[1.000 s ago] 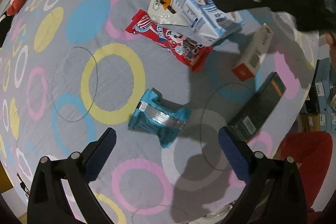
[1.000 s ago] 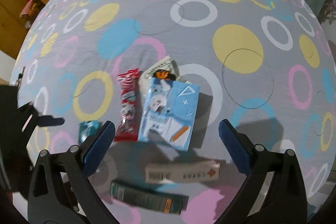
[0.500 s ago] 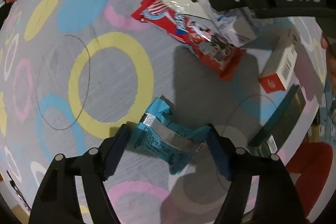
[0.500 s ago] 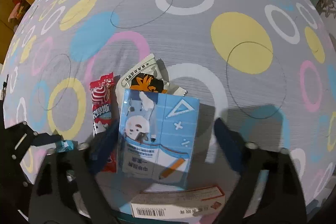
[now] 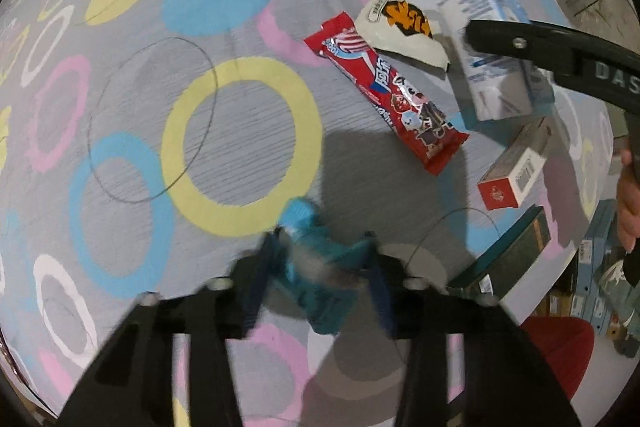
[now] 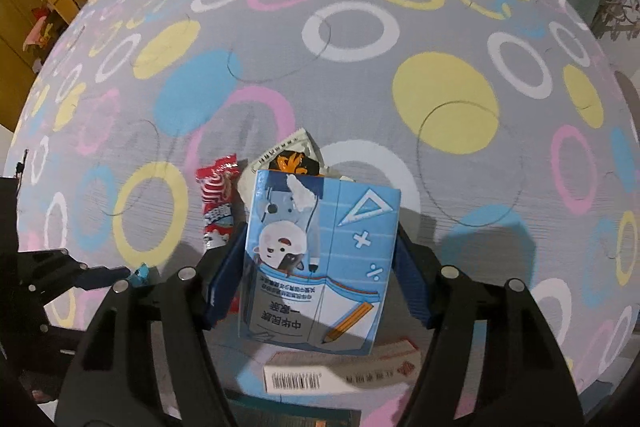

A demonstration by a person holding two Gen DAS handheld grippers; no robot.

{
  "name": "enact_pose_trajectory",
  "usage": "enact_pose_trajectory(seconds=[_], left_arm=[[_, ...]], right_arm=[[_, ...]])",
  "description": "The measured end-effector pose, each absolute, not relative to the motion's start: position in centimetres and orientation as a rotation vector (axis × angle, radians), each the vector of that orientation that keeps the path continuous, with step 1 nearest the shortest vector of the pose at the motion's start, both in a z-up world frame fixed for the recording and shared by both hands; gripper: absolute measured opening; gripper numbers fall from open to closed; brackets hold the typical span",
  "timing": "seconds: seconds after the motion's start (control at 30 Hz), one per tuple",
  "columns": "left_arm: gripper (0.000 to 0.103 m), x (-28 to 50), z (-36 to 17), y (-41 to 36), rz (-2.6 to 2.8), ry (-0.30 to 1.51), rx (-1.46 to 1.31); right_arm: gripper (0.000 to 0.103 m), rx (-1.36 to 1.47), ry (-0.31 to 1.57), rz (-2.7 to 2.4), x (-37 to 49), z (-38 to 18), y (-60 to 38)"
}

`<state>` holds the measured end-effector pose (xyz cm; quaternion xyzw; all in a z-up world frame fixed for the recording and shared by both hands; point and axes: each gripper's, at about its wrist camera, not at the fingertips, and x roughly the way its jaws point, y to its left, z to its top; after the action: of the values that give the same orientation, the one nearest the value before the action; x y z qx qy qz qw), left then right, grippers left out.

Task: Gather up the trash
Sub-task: 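Grasp the teal wrapper with the left tool while the right tool grasps the blue milk carton, then carry the teal wrapper and blue carton over the white plastic bag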

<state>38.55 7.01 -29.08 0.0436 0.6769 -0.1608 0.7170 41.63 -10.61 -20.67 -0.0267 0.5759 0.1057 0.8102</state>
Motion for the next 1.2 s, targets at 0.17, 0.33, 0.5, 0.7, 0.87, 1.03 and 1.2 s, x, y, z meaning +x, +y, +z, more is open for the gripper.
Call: enact_pose_trajectory(seconds=[0.17, 0.33, 0.5, 0.7, 0.87, 1.03, 1.2], left_arm=[[0.034, 37.4, -28.0, 7.5, -0.321, 1.504, 0.027], [0.034, 36.4, -27.2, 8.8, -0.269, 1.503, -0.023], [0.034, 34.6, -24.9, 9.2, -0.235, 1.465, -0.021], [0.034, 31.5, -19.7, 7.7, -0.209, 1.397, 0.029], [0.034, 27.0, -17.4, 5.7, -0.218, 1.349, 0.026], [0.034, 21.9, -16.7, 3.3, -0.251, 1.343, 0.032], [0.034, 17.2, -16.9, 1.9, -0.271, 1.340, 0.038]], right_arm=[[0.067, -0.100, 1.188, 0.207, 39.8, -18.4, -11.1], [0.067, -0.125, 1.159, 0.194, 37.7, -17.0, -11.6], [0.067, -0.140, 1.125, 0.200, 34.7, -15.4, -12.1], [0.067, -0.113, 1.076, 0.219, 29.2, -11.8, -13.0], [0.067, -0.134, 1.036, 0.225, 23.7, -9.6, -13.2], [0.067, -0.132, 1.052, 0.245, 18.1, -9.6, -13.3], [0.067, -0.128, 1.051, 0.241, 13.1, -10.2, -13.3]])
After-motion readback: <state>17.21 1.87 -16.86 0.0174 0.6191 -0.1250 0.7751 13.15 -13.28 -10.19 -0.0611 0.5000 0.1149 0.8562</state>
